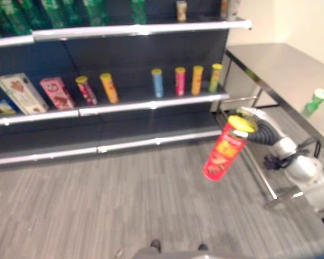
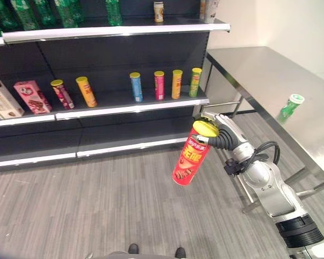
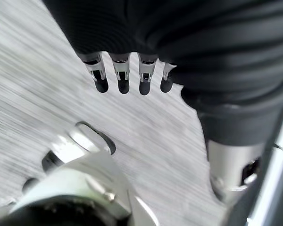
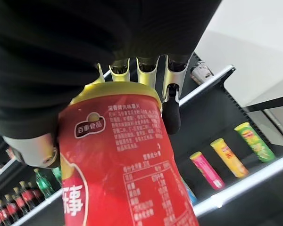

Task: Put the goods on the table back onto the shelves and tidy them up.

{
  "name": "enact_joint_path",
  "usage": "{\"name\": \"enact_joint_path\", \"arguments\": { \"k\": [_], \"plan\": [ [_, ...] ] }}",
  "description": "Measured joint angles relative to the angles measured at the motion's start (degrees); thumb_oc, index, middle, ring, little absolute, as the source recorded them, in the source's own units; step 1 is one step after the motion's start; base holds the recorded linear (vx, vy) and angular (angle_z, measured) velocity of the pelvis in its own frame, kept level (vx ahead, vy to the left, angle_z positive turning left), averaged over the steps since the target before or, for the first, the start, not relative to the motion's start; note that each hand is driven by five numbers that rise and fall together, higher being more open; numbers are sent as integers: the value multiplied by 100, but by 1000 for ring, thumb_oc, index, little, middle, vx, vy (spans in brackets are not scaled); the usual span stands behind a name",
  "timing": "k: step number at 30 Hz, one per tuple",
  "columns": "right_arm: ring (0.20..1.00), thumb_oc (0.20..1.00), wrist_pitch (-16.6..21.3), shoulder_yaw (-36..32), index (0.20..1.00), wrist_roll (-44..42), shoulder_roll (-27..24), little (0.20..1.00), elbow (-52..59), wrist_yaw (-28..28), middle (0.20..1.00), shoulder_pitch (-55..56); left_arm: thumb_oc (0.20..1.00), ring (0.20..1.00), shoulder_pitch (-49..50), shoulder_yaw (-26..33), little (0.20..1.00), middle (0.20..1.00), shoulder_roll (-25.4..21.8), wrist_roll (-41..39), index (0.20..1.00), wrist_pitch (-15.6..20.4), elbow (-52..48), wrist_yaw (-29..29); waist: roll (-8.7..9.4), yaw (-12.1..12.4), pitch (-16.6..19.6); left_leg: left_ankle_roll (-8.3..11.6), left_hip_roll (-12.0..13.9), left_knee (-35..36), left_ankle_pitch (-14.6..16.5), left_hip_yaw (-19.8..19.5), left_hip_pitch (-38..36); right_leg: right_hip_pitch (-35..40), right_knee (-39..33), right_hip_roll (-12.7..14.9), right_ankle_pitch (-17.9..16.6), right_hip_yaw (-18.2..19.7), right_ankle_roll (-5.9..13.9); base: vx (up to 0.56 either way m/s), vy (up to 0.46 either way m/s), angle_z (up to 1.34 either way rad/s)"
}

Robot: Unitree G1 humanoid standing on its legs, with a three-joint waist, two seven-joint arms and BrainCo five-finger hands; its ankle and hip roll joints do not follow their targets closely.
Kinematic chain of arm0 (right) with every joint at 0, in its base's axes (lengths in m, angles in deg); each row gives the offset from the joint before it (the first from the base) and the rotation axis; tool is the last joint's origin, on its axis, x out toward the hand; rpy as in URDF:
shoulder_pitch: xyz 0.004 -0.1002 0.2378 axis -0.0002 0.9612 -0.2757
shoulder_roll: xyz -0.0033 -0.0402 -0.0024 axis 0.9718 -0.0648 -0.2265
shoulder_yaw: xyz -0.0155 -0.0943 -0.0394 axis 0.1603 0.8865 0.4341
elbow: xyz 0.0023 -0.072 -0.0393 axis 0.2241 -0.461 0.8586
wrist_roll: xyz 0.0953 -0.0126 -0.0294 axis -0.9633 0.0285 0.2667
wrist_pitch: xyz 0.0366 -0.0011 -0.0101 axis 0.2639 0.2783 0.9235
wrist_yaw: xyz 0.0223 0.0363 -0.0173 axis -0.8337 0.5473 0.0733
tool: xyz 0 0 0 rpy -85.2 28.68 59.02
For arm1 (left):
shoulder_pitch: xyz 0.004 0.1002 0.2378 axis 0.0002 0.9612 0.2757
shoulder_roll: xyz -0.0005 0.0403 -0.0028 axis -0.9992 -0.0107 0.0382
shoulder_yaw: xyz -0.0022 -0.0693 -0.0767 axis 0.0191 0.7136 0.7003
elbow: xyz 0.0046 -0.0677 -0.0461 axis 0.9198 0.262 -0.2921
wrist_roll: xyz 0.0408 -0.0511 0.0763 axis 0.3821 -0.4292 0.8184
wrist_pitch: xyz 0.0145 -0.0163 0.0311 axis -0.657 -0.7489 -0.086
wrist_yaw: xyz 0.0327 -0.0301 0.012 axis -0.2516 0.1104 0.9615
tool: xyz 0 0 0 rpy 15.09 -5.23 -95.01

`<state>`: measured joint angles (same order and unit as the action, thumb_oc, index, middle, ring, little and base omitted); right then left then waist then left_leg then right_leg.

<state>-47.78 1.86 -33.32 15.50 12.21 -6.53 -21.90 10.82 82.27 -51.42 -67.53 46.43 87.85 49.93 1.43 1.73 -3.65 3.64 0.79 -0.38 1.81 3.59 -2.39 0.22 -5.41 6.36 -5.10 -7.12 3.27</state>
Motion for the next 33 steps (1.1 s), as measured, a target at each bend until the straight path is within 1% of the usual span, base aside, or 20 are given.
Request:
{"name": "enact_joint_path", "arguments": {
  "k": [1,3,9,10,11,12,13,14,16,17,18,20,23,24,25,26,27,28,30,33],
  "plan": [
    [200,200,-9,-176,200,4,59,200,54,-33,200,4,1000,1000,16,-27,1000,1000,33,28,1000,-5,-25,5,-93,-21,-25,-174,31,545,-94,-24,-296,-15,5,-54,-40,-17,55,6,55,11],
    [200,200,-5,-202,200,3,41,200,49,-55,200,4,1000,1000,32,-246,1000,1000,6,42,1000,3,-343,-6,-60,-2,-50,-226,-37,569,-175,33,-271,-45,0,22,-103,9,146,3,21,1],
    [200,200,12,-104,200,3,232,200,-73,-53,200,-19,1000,1000,-21,-437,1000,1000,-211,78,1000,85,-700,-33,254,66,-45,-279,-75,488,-216,21,-248,-12,6,70,-100,-25,198,-76,-7,5],
    [200,200,33,-85,200,-7,240,200,-119,-85,200,-57,1000,1000,-48,-448,1000,1000,-209,77,1000,94,-802,-35,307,68,-100,-129,-54,-155,-66,10,84,-105,115,49,-32,-125,87,-152,35,25],
    [200,200,39,-78,200,-18,242,200,-249,-121,200,-185,1000,1000,-268,-473,1000,1000,-327,73,1000,128,-855,-43,510,60,-330,149,-90,-1421,111,-61,743,-146,238,226,62,-152,-45,18,109,39],
    [200,200,9,-44,200,-15,168,200,-360,-113,200,-316,1000,1000,-437,-553,1000,1000,-404,74,1000,138,-821,-41,587,116,-521,260,-133,-2212,84,-175,1156,-40,160,289,40,-175,-51,105,127,22],
    [200,200,-8,-34,200,-11,124,200,-413,-113,200,-412,1000,1000,-493,-631,1000,1000,-393,74,1000,140,-804,-38,552,202,-591,273,-94,-2304,161,-231,1240,-2,128,283,25,-172,-64,195,265,11],
    [200,200,-7,-46,200,-13,107,200,-409,-144,200,-527,1000,1000,-528,-641,1000,1000,-328,-9,1000,138,-712,-31,462,183,-620,256,194,-2132,348,-312,1321,97,27,267,11,-361,-59,225,298,-7],
    [200,200,32,-61,200,-17,101,200,-380,-199,200,-550,1000,1000,-534,-609,1000,1000,-295,-39,1000,149,-655,-15,424,162,-639,326,690,-1619,337,-366,1323,138,15,296,34,-323,-31,240,340,3],
    [200,200,22,-51,200,-16,106,200,-385,-246,200,-553,1000,1000,-586,-598,1000,1000,-309,-45,1000,148,-558,0,427,124,-648,374,1052,-1307,305,-345,1334,137,-1,294,43,-318,-17,383,554,9],
    [200,200,13,-5,200,-13,77,200,-430,-304,200,-564,1000,1000,-637,-598,1000,1000,-340,-50,1000,156,-435,23,384,88,-650,610,1679,-464,157,-337,1302,123,0,301,90,-279,51,311,439,8],
    [200,200,35,-100,200,6,-3,200,-651,-362,200,-478,1000,1000,-673,-669,1000,1000,-326,-49,1000,162,-327,100,249,36,-680,713,2064,-33,93,-206,1314,257,3,421,145,-148,150,319,488,15],
    [200,200,-114,-353,200,104,-28,200,-528,-440,200,-169,1000,1000,-534,-653,1000,1000,-110,-30,1000,162,-388,109,-107,190,-513,785,1862,-416,53,-170,1139,380,2,783,283,-6,378,240,413,-16],
    [200,200,-97,-399,200,103,63,200,-483,-489,200,-60,1000,1000,-446,-663,1000,1000,-70,-29,1000,158,-440,122,-214,200,-455,792,1688,-588,-281,-266,1153,424,-1,931,307,-49,359,242,496,-12],
    [200,200,-114,-388,200,107,214,200,-436,-489,200,90,1000,1000,-449,-655,1000,1000,-111,-29,1000,170,-471,122,-45,194,-465,752,1477,-897,-366,-191,1280,465,78,1207,457,18,313,197,509,28],
    [200,200,-132,-391,200,205,584,200,-312,-449,200,549,1000,1000,-609,-708,1000,1000,-472,16,1000,180,-627,122,298,183,-494,454,1104,-1312,-129,-150,1409,285,918,1412,173,-40,204,196,503,21],
    [200,200,-162,-376,200,253,838,200,-223,-441,200,675,1000,1000,-696,-779,1000,1000,-636,45,1000,173,-631,105,398,344,-493,277,1015,-1499,-50,-66,1449,42,1350,1546,70,43,232,51,203,25],
    [200,200,-193,-287,200,285,1102,200,-217,-438,200,660,1000,1000,-682,-829,1000,1000,-662,63,1000,147,-609,113,429,335,-479,260,1000,-1563,6,-7,1444,-98,1673,1672,40,61,163,0,0,0],
    [200,200,-189,-58,200,326,1019,200,-93,-370,200,587,1000,1000,-679,-843,1000,1000,-733,84,1000,225,-810,114,399,326,-336,72,781,-1561,157,38,1404,-107,1965,1706,384,130,331,0,0,17],
    [200,200,-192,-143,200,327,965,200,-127,-390,200,8,1000,1000,-676,-867,1000,1000,-750,85,1000,213,-810,112,509,366,-255,7,610,-1580,174,177,1321,449,1208,1596,161,-50,422,211,441,-12]
  ]
}}
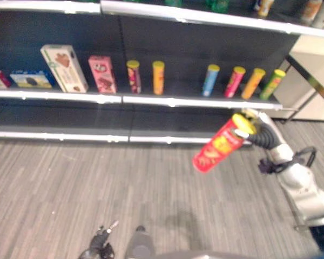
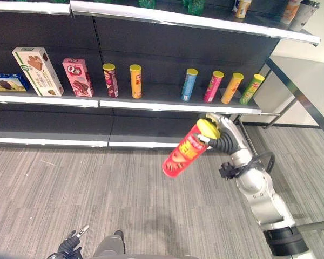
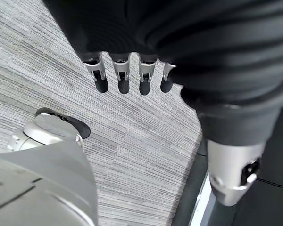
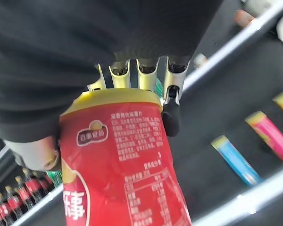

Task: Put the goods on the table back onto the shelves and tidy them up.

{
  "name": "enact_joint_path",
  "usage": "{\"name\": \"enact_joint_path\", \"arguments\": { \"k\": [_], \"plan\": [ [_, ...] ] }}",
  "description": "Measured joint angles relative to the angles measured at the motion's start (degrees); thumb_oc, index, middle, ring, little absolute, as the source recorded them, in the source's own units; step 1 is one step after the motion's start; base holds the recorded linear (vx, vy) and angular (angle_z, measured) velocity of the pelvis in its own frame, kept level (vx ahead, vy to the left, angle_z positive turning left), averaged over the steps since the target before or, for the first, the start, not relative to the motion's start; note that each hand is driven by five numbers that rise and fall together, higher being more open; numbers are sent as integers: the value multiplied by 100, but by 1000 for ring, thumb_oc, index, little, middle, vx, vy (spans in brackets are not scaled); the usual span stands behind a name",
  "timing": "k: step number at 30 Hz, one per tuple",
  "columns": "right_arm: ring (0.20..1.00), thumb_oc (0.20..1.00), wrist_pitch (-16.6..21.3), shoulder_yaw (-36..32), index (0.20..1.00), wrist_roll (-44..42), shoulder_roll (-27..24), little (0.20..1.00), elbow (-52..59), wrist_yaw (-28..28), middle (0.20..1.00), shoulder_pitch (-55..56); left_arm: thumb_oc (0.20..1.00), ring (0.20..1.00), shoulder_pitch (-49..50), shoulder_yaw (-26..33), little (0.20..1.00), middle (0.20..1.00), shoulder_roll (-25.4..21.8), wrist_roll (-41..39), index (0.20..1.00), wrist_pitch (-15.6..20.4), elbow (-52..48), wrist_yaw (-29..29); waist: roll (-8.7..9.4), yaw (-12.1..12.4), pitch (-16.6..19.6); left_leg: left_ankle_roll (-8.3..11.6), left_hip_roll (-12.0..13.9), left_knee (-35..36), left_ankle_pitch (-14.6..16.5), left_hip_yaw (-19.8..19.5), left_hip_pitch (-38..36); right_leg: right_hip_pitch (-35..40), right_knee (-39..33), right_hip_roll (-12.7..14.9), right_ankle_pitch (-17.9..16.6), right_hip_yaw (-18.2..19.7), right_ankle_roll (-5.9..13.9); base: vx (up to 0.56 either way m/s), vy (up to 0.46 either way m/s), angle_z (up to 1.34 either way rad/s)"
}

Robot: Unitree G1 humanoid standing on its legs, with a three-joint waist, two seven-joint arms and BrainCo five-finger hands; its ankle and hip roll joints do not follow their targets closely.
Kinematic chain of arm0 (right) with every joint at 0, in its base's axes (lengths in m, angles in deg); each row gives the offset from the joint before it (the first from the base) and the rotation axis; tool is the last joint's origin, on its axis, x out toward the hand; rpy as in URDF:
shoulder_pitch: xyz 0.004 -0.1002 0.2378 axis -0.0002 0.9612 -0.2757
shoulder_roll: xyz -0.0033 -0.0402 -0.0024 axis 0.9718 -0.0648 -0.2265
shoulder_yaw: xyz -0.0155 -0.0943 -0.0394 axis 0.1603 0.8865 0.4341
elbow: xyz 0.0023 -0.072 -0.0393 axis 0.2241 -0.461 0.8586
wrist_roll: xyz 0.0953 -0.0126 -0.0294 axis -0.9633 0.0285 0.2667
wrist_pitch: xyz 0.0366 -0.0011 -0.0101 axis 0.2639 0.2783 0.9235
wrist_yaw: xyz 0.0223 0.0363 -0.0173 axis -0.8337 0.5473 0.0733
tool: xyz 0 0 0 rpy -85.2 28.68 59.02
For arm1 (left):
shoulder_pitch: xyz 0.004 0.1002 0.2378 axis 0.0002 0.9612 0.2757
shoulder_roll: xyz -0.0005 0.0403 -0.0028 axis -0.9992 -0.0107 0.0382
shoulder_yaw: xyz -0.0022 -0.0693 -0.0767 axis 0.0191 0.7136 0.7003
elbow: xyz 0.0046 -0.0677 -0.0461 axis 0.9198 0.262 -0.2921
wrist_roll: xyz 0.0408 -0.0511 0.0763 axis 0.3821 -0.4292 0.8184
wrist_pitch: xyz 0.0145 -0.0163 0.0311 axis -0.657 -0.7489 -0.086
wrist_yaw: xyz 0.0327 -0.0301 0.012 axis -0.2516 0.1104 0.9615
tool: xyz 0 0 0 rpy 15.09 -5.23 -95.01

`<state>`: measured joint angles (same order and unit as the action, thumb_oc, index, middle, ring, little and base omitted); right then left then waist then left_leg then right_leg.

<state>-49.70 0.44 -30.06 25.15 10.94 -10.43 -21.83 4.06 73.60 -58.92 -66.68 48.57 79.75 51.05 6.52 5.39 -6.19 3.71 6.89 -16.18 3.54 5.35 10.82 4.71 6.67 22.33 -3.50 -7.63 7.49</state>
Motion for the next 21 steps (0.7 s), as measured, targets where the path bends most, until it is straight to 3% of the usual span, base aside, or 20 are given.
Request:
{"name": "enact_joint_path", "arguments": {
  "k": [1,2,3,4,5,6,7,8,9,10,11,12,13,15,16,17,18,19,20,21],
  "plan": [
    [200,200,-14,-21,200,10,-18,200,-23,-16,200,-29,1000,1000,-50,-49,1000,1000,59,55,1000,-14,45,-12,-85,-16,-63,-198,-105,-240,163,42,43,-100,241,-42,17,-108,54,873,1235,-55],
    [200,200,-100,385,200,114,-324,200,42,-29,200,-259,1000,1000,12,-622,1000,1000,121,479,1000,-132,317,-203,-298,-248,-273,-1724,-764,-1496,1188,659,7,-1435,2755,391,-214,325,160,930,898,-40],
    [200,200,-49,510,200,109,-606,200,193,-15,200,-110,1000,1000,150,-753,1000,1000,210,670,1000,-232,387,-265,-518,-508,-291,-1925,-1055,-1255,1293,868,-317,-1974,3718,227,-270,726,450,847,367,-46],
    [200,200,74,429,200,100,-260,200,238,-19,200,465,1000,1000,293,-703,1000,1000,68,872,1000,-209,370,-249,-674,-778,-356,-1518,-948,-611,1303,399,-660,-2544,3606,-1036,893,994,818,464,88,9],
    [200,200,72,442,200,99,-135,200,266,44,200,715,1000,1000,234,-649,1000,1000,-46,937,1000,-222,399,-287,-569,-959,-371,-1415,-909,-321,1073,220,-696,-2640,2431,-1478,941,544,669,666,87,21],
    [200,200,74,445,200,98,-103,200,298,53,200,922,1000,1000,115,-621,1000,1000,-128,1064,1000,-201,483,-302,-353,-1071,-351,-1273,-1013,-4,969,121,-702,-2833,1764,-1655,852,272,434,552,30,65],
    [200,200,74,395,200,100,52,200,265,82,200,1148,1000,1000,-147,-544,1000,1000,-179,1129,1000,-217,590,-316,31,-1175,-375,-1042,-1135,424,839,158,-804,-2943,956,-1801,712,98,322,867,49,129],
    [200,200,7,293,200,99,407,200,118,72,200,1332,1000,1000,-441,-658,1000,1000,-389,1329,1000,-170,557,-331,622,-1343,-300,-665,-1506,-180,1107,-2,-717,-3064,258,-1596,559,59,221,475,17,160],
    [200,200,-51,231,200,101,443,200,20,84,200,1302,1000,1000,-478,-751,1000,1000,-419,1456,1000,-216,553,-355,444,-1412,-317,-881,-1235,-321,1274,24,-748,-3043,159,-1713,439,-134,50,505,19,118],
    [200,200,-193,343,200,113,606,200,-215,149,200,1170,1000,1000,-363,-694,1000,1000,-332,1552,1000,-206,278,-312,575,-1179,-321,-1100,-1417,-156,1246,263,-1060,-2918,291,-1586,201,-320,-487,380,-4,30],
    [200,200,-197,370,200,114,541,200,-240,178,200,1090,1000,1000,-290,-602,1000,1000,-161,1553,1000,-204,255,-309,362,-1089,-314,-1071,-1411,-33,1269,252,-1247,-2732,328,-1645,115,-462,-630,512,-5,-7],
    [200,200,-179,358,200,107,447,200,-210,175,200,1066,1000,1000,-207,-593,1000,1000,-84,1575,1000,-231,270,-300,105,-1120,-256,-1079,-1391,60,1269,162,-1328,-2589,332,-1673,64,-545,-699,487,-26,-4],
    [200,200,-179,323,200,111,207,200,-136,168,200,994,1000,1000,-4,-585,1000,1000,164,1577,1000,-236,326,-280,-401,-1101,-124,-961,-1334,605,1174,125,-1750,-2181,358,-1796,-7,-746,-731,391,-42,3],
    [200,200,-180,249,200,107,140,200,-64,158,200,870,1000,1000,334,-576,1000,1000,367,1558,1000,-261,367,-221,-911,-1102,51,-864,-1213,849,1028,124,-2027,-1663,200,-2098,-3,-911,-968,409,-83,-23],
    [200,200,-168,241,200,110,141,200,1,139,200,809,1000,1000,415,-569,1000,1000,394,1523,1000,-267,367,-198,-921,-1102,70,-746,-1239,548,1064,121,-1956,-1333,29,-2191,-26,-904,-1177,347,-79,-25],
    [200,200,-177,266,200,109,149,200,-66,98,200,696,1000,1000,385,-534,1000,1000,403,1521,1000,-276,415,-148,-910,-1081,20,-520,-1198,-90,1122,146,-1744,-1204,-42,-2192,115,-893,-1133,249,-75,-19],
    [200,200,-200,274,200,167,110,200,-131,65,200,665,1000,1000,370,-458,1000,1000,421,1522,1000,-274,466,-110,-758,-995,51,-66,-1195,-1195,877,146,-1391,-865,-356,-2102,54,-696,-1246,247,-66,-20],
    [200,200,-199,278,200,262,64,200,-130,11,200,625,1000,1000,323,-476,1000,1000,395,1520,1000,-272,447,-97,-660,-937,28,177,-1140,-1852,683,184,-1159,-659,-489,-2091,93,-652,-1248,303,-53,-15],
    [200,200,-196,254,200,460,34,200,-125,-141,200,542,1000,1000,269,-474,1000,1000,344,1522,1000,-269,425,-97,-554,-909,48,139,-840,-2835,740,276,-680,-466,-603,-2109,33,-701,-1218,250,17,-3],
    [200,200,-199,263,200,574,45,200,-124,-228,200,457,1000,1000,237,-460,1000,1000,292,1513,1000,-269,393,-78,-433,-862,44,143,-595,-3068,740,257,-404,-350,-642,-2107,166,-677,-1278,353,50,-3]
  ]
}}
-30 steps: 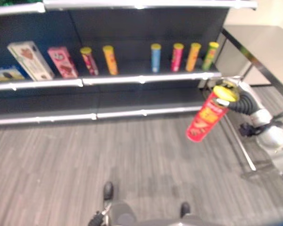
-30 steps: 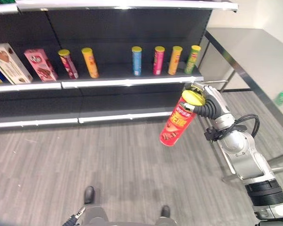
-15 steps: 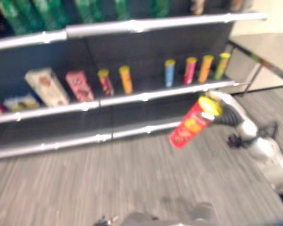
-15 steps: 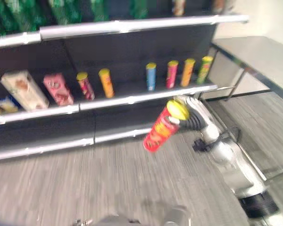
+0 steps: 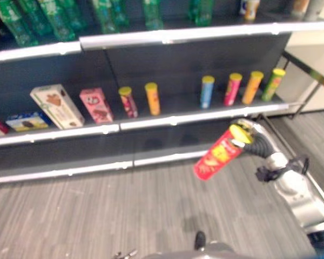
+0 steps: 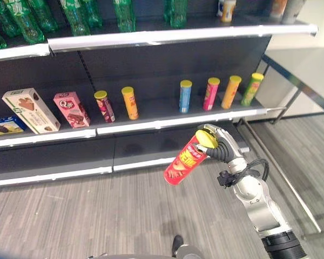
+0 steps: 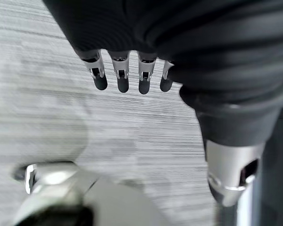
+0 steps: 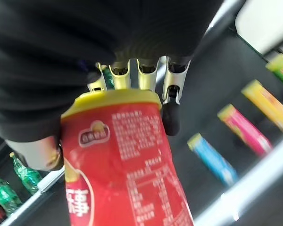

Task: Put the goods on the table back onto the shelves and tidy them up.

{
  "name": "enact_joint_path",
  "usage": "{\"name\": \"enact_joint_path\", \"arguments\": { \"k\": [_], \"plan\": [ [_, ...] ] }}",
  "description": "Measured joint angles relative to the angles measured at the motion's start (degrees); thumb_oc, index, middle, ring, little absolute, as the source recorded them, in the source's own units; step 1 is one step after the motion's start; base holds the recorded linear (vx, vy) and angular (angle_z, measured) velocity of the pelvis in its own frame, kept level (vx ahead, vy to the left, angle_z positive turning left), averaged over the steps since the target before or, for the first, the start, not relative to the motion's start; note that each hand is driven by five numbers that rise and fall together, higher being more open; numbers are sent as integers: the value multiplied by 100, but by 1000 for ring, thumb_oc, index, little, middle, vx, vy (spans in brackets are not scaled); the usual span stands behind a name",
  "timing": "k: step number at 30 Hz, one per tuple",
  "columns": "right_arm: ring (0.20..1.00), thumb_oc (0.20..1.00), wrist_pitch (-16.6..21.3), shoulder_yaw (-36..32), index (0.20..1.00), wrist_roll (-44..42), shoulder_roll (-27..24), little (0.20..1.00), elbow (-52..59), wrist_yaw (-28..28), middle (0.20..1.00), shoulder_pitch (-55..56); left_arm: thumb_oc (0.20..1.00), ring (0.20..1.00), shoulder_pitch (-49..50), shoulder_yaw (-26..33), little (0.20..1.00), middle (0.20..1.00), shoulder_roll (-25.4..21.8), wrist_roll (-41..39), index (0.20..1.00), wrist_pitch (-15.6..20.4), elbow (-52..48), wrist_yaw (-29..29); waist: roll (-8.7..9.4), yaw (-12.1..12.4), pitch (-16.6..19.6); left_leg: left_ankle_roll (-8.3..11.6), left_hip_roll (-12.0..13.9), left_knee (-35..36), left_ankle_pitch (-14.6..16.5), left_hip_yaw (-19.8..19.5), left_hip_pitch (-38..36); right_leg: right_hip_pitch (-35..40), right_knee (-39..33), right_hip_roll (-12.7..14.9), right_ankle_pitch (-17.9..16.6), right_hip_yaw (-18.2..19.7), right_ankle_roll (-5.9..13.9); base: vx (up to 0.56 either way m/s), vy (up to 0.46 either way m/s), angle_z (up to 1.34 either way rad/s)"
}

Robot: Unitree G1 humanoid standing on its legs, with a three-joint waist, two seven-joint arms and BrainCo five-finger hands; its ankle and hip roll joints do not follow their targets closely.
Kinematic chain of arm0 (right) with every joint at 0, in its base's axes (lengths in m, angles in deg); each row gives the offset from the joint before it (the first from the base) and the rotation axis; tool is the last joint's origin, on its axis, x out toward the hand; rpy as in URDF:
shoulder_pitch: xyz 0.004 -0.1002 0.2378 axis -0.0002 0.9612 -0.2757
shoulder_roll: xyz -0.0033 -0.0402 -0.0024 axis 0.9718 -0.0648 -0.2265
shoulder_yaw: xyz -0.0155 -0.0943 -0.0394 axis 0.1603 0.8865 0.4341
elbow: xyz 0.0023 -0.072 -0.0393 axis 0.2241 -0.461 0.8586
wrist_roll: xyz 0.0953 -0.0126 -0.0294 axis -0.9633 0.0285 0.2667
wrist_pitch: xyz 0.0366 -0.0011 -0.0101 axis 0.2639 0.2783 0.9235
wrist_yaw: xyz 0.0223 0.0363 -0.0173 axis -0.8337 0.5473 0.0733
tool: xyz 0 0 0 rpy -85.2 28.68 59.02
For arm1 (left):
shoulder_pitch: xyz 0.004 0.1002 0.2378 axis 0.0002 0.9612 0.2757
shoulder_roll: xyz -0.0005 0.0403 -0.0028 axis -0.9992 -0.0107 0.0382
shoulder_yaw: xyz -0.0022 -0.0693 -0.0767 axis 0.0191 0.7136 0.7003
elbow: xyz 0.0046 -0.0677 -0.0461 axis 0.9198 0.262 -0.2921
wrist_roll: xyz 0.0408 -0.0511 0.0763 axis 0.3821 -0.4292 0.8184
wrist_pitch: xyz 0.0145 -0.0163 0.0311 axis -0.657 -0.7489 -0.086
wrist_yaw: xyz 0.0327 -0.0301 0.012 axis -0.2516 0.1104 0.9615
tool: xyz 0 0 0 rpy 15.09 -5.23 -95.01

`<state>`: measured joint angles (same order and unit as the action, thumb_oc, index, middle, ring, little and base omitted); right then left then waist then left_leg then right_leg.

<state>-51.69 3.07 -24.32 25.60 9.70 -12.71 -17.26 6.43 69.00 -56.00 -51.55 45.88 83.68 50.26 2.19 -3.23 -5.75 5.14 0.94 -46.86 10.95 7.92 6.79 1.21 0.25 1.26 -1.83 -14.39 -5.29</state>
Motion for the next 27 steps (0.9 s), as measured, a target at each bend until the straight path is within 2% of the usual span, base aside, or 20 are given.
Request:
{"name": "enact_joint_path", "arguments": {
  "k": [1,2,3,4,5,6,7,8,9,10,12,13,14,15,19,21,22,24,25,27],
  "plan": [
    [200,200,5,-35,200,93,4,200,46,-68,200,-71,1000,1000,-64,29,1000,1000,-118,-28,1000,-2,-119,28,167,100,-23,-117,343,72,26,92,303,75,-76,21,93,111,-8,173,64,-30],
    [200,200,5,-84,200,109,59,200,96,-116,200,-149,1000,1000,-71,55,1000,1000,-224,-70,1000,24,-330,41,354,214,-85,-121,559,693,29,60,375,165,-142,84,16,206,31,262,182,-51],
    [200,200,20,-102,200,110,103,200,147,-120,200,-220,1000,1000,-91,70,1000,1000,-259,-179,1000,33,-420,56,457,260,-108,-13,699,1385,-79,-15,433,241,-189,140,-43,260,130,267,218,-58],
    [200,200,32,-109,200,109,140,200,167,-130,200,-255,1000,1000,-22,104,1000,1000,-265,-247,1000,29,-422,70,459,302,-116,-9,742,2039,-206,-148,488,369,-256,203,38,355,228,358,287,-29],
    [200,200,42,-145,200,109,164,200,187,-194,200,-227,1000,1000,-30,103,1000,1000,-258,-249,1000,33,-413,75,452,295,-123,-1,649,2847,-284,-308,388,475,-342,238,124,447,275,178,141,-17],
    [200,200,44,-173,200,109,165,200,183,-213,200,-231,1000,1000,-41,92,1000,1000,-235,-252,1000,35,-414,77,425,302,-137,3,615,3450,-446,-465,295,526,-379,262,84,442,348,182,134,-35],
    [200,200,56,-238,200,103,96,200,158,-254,200,-236,1000,1000,-51,97,1000,1000,-59,-269,1000,39,-422,78,132,345,-190,-19,617,4358,-1120,-694,302,690,-439,233,102,513,613,274,191,-42],
    [200,200,56,-231,200,103,11,200,160,-254,200,-226,1000,1000,-22,90,1000,1000,37,-269,1000,41,-422,78,-43,341,-211,-78,636,4369,-1430,-694,299,762,-433,181,186,559,750,273,194,-41],
    [200,200,62,-216,200,100,-75,200,156,-256,200,-197,1000,1000,-5,83,1000,1000,129,-274,1000,44,-419,80,-186,333,-216,-102,673,4418,-1582,-792,303,824,-448,150,254,618,814,345,268,-51],
    [200,200,118,-198,200,97,150,200,61,-328,200,-27,1000,1000,93,34,1000,1000,125,-497,1000,56,-416,94,-93,405,-145,-120,366,4577,-1853,-964,30,869,-481,369,434,885,840,169,140,-56],
    [200,200,165,-187,200,93,139,200,104,-327,200,16,1000,1000,5,38,1000,1000,-15,-531,1000,104,-513,107,86,369,-235,-171,176,4611,-1845,-817,-6,841,-479,553,419,929,975,259,282,-40],
    [200,200,153,-244,200,92,252,200,76,-344,200,32,1000,1000,-73,7,1000,1000,-143,-671,1000,132,-540,142,289,403,-347,-370,10,4445,-1686,-600,0,768,-333,771,377,1079,1099,266,323,-28],
    [200,200,155,-241,200,97,307,200,76,-344,200,30,1000,1000,-67,13,1000,1000,-153,-672,1000,132,-543,145,301,423,-342,-412,-10,4421,-1697,-545,-1,771,-313,820,379,1102,1112,290,342,-37],
    [200,200,156,-279,200,96,360,200,107,-351,200,72,1000,1000,-129,-12,1000,1000,-185,-669,1000,147,-502,145,309,410,-354,-450,-46,4375,-1555,-460,-39,728,-261,884,290,1111,1149,171,185,-43],
    [200,200,145,-195,200,259,612,200,7,-360,200,-36,1000,1000,-319,-38,1000,1000,-162,-570,1000,151,-412,146,201,437,-388,-680,-153,4449,-1272,-93,-332,532,298,1013,314,1324,1176,246,291,-53],
    [200,200,129,-191,200,338,619,200,4,-362,200,-102,1000,1000,-379,-122,1000,1000,-156,-390,1000,147,-386,146,46,436,-439,-727,-88,4585,-1354,-97,-443,318,717,970,333,1408,1196,135,249,-34],
    [200,200,122,-153,200,456,614,200,-2,-361,200,-197,1000,1000,-489,-203,1000,1000,-176,-233,1000,150,-345,132,-61,373,-517,-813,-115,4621,-1284,-94,-546,-161,1708,928,319,1489,1218,114,242,-28],
    [200,200,129,-9,200,485,636,200,7,-366,200,-230,1000,1000,-487,-249,1000,1000,-197,-134,1000,143,-235,125,-133,179,-572,-934,-108,4677,-1297,-61,-707,-748,3048,934,249,1621,1224,115,151,-6],
    [200,200,128,49,200,486,654,200,4,-361,200,-220,1000,1000,-481,-240,1000,1000,-220,-26,1000,140,-150,131,-101,188,-573,-965,-136,4667,-1274,-56,-799,-856,3226,964,245,1674,1198,256,97,0],
    [200,200,152,160,200,481,672,200,14,-357,200,-232,1000,1000,-451,-249,1000,1000,-226,72,1000,125,-15,136,-83,236,-561,-1017,-134,4710,-1232,77,-917,-966,3278,1044,250,1468,1104,232,11,-22]
  ]
}}
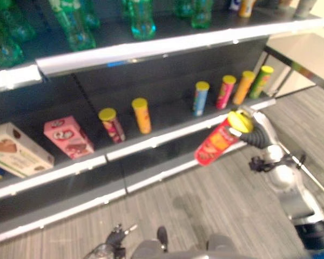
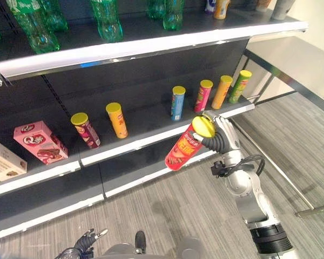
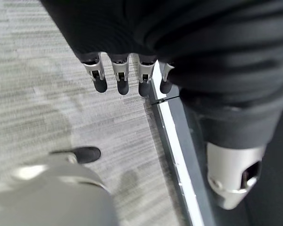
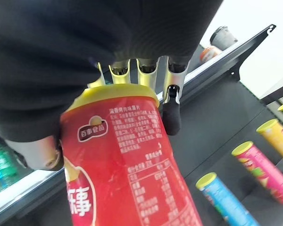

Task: Put the goods on the table back onto the shelves and tidy them up.

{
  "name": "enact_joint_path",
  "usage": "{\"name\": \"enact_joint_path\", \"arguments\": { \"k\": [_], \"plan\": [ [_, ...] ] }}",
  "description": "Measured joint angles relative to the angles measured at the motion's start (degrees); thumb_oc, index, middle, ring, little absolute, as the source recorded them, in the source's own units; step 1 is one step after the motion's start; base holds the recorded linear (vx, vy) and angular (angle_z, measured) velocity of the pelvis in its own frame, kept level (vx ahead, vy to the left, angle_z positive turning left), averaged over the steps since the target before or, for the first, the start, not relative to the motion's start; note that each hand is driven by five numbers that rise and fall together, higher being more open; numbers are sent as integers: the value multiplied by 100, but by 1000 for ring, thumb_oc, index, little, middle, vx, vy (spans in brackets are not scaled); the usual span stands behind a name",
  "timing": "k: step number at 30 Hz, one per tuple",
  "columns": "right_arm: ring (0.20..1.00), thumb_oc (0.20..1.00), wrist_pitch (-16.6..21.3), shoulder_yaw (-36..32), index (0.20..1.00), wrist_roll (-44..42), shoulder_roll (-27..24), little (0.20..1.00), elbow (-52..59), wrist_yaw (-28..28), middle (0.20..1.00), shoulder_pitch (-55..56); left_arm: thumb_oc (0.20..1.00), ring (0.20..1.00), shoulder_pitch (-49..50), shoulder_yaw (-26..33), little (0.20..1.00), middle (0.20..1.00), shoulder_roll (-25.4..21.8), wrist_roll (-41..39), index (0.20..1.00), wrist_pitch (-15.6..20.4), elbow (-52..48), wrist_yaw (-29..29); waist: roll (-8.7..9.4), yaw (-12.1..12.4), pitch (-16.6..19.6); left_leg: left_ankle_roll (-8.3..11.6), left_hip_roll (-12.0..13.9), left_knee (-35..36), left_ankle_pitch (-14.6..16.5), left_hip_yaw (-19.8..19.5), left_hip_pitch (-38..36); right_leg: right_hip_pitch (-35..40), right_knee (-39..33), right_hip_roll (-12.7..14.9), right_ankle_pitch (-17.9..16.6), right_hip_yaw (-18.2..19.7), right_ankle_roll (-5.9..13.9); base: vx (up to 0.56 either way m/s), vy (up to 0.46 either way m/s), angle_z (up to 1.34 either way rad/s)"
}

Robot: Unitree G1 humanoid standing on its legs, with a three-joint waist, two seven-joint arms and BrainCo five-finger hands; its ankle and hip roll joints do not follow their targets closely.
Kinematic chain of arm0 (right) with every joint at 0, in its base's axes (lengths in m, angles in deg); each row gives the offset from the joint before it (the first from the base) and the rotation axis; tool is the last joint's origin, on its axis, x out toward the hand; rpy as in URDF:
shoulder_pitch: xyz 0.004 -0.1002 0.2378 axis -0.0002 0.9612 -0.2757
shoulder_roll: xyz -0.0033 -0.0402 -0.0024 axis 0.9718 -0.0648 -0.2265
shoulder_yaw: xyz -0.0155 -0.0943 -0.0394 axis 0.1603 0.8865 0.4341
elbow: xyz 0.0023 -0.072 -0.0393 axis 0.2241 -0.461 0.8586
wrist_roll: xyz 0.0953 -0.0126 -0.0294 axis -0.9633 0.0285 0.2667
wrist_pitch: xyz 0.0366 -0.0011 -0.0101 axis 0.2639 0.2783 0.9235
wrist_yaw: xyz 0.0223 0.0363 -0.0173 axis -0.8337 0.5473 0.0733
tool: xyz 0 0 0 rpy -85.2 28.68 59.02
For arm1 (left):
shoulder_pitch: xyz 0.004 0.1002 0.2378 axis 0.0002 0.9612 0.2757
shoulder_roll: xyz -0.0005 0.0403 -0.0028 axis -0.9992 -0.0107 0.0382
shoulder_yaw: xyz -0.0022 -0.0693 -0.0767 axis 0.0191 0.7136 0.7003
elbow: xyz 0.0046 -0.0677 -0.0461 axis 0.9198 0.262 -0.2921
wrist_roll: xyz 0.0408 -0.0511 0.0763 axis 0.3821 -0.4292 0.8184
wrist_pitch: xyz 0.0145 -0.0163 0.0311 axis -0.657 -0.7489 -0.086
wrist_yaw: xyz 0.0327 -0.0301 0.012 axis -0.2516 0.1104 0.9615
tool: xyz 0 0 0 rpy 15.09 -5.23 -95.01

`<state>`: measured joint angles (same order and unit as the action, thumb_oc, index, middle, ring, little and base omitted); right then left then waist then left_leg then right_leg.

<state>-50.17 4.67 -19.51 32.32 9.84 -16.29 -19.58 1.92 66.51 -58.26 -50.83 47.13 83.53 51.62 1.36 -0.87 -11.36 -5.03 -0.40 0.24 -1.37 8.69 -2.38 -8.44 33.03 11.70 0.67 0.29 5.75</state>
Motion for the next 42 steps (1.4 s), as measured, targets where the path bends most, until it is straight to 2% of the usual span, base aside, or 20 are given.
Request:
{"name": "enact_joint_path", "arguments": {
  "k": [1,5,6,8,9,10,11,17,18,19,20,22,24,26,28,30,31,34,38,42],
  "plan": [
    [200,200,45,90,200,-3,0,200,62,9,200,6,1000,1000,83,6,1000,1000,-12,117,1000,-35,56,5,12,30,25,-7,29,148,-48,85,-64,44,-528,48,205,-306,46,111,-27,-22],
    [200,200,67,85,200,-6,-3,200,86,35,200,9,1000,1000,324,-7,1000,1000,88,170,1000,-82,85,-6,68,-10,75,-19,30,204,-89,133,-76,227,-1359,55,143,-427,89,203,-92,-9],
    [200,200,87,168,200,5,-60,200,37,33,200,-61,1000,1000,303,-60,1000,1000,135,227,1000,-89,85,15,70,-28,95,97,52,197,-32,59,-40,161,-1591,-83,219,-224,202,362,-192,-10],
    [200,200,131,492,200,70,-418,200,-64,50,200,-251,1000,1000,105,-488,1000,1000,1,467,1000,-56,47,15,15,-113,134,207,138,274,-145,-130,130,408,-3374,-427,-3,360,562,247,-196,19],
    [200,200,131,495,200,79,-394,200,-71,57,200,-229,1000,1000,46,-475,1000,1000,-39,544,1000,3,15,9,108,-191,156,257,78,375,-241,-225,109,487,-3633,-395,-142,360,548,406,-288,72],
    [200,200,95,546,200,69,-329,200,-112,94,200,-184,1000,1000,-50,-88,1000,1000,49,556,1000,18,43,35,282,-282,175,395,15,479,-269,-384,-93,683,-3552,-413,-447,484,281,179,-117,84],
    [200,200,119,591,200,60,-369,200,-113,153,200,-126,1000,1000,-13,1,1000,1000,95,552,1000,35,1,78,258,-314,231,501,120,518,-219,-514,-240,863,-3611,-520,-619,374,115,268,-177,65],
    [200,200,252,745,200,-37,-565,200,-45,192,200,-179,1000,1000,204,-16,1000,1000,150,551,1000,28,-57,76,84,-301,532,868,723,476,-171,-669,-345,1172,-3843,-1100,-598,83,-197,144,-126,14],
    [200,200,252,832,200,-48,-599,200,-41,235,200,-207,1000,1000,159,5,1000,1000,124,545,1000,27,-44,72,154,-296,515,1117,794,105,-121,-745,-209,1201,-3846,-1163,-519,28,-394,66,-141,19],
    [200,200,254,922,200,-47,-612,200,-37,256,200,-256,1000,1000,78,10,1000,1000,46,533,1000,26,-41,80,280,-278,471,1170,777,-373,-17,-836,33,1202,-3846,-1131,-531,-3,-490,44,-90,18],
    [200,200,261,1039,200,-50,-616,200,-35,283,200,-322,1000,1000,-1,26,1000,1000,-7,348,1000,27,-50,78,440,-119,435,1253,660,-1477,16,-1116,645,1168,-3843,-1069,-520,-80,-614,63,-15,-2],
    [200,200,266,1201,200,-51,-621,200,-27,309,200,-440,1000,1000,-50,75,1000,1000,-38,136,1000,26,-30,129,485,7,395,1181,631,-2318,129,-1322,1004,1228,-3842,-1051,-537,-106,-670,82,-5,1],
    [200,200,292,1215,200,-55,-625,200,93,308,200,-447,1000,1000,-37,81,1000,1000,-2,-30,1000,26,-2,165,416,-20,366,1117,624,-2448,192,-1276,1194,1300,-3845,-1035,-457,-251,-702,191,98,31],
    [200,200,297,1195,200,-57,-631,200,127,306,200,-483,1000,1000,-62,85,1000,1000,22,-119,1000,32,63,168,378,-9,336,1085,625,-1920,210,-1036,1212,1224,-3847,-923,-430,-302,-685,250,196,28],
    [200,200,295,1201,200,-58,-641,200,114,305,200,-508,1000,1000,-155,74,1000,1000,56,-120,1000,30,166,170,330,23,304,1122,615,-461,146,-835,1031,1168,-3845,-776,-368,-325,-592,204,180,33],
    [200,200,293,1198,200,-58,-680,200,104,291,200,-558,1000,1000,-191,26,1000,1000,153,-121,1000,28,203,178,138,84,231,1222,702,291,89,-866,1048,1153,-3845,-723,-314,-310,-509,244,204,23],
    [200,200,291,1200,200,-58,-689,200,76,286,200,-587,1000,1000,-202,23,1000,1000,242,-126,1000,27,205,187,-4,184,178,1252,772,380,95,-943,1104,1154,-3845,-698,-257,-214,-422,344,323,-5],
    [200,200,279,1191,200,-56,-676,200,144,293,200,-524,1000,1000,-151,55,1000,1000,238,-271,1000,27,223,190,52,295,137,1198,480,-156,-73,-649,1259,1111,-3844,-393,42,104,-380,234,225,-28],
    [200,200,248,1073,200,-44,-377,200,295,296,200,-294,1000,1000,-77,4,1000,1000,-57,-289,1000,-24,206,189,371,268,195,733,24,-356,-53,-364,1104,1200,-3191,-25,315,128,-340,188,241,-27],
    [200,200,241,1095,200,-4,-153,200,281,300,200,-351,1000,1000,-287,-28,1000,1000,-86,-152,1000,-34,-19,191,350,268,202,288,-87,-308,-177,-105,931,823,-2464,15,-6,231,120,171,280,-28]
  ]
}}
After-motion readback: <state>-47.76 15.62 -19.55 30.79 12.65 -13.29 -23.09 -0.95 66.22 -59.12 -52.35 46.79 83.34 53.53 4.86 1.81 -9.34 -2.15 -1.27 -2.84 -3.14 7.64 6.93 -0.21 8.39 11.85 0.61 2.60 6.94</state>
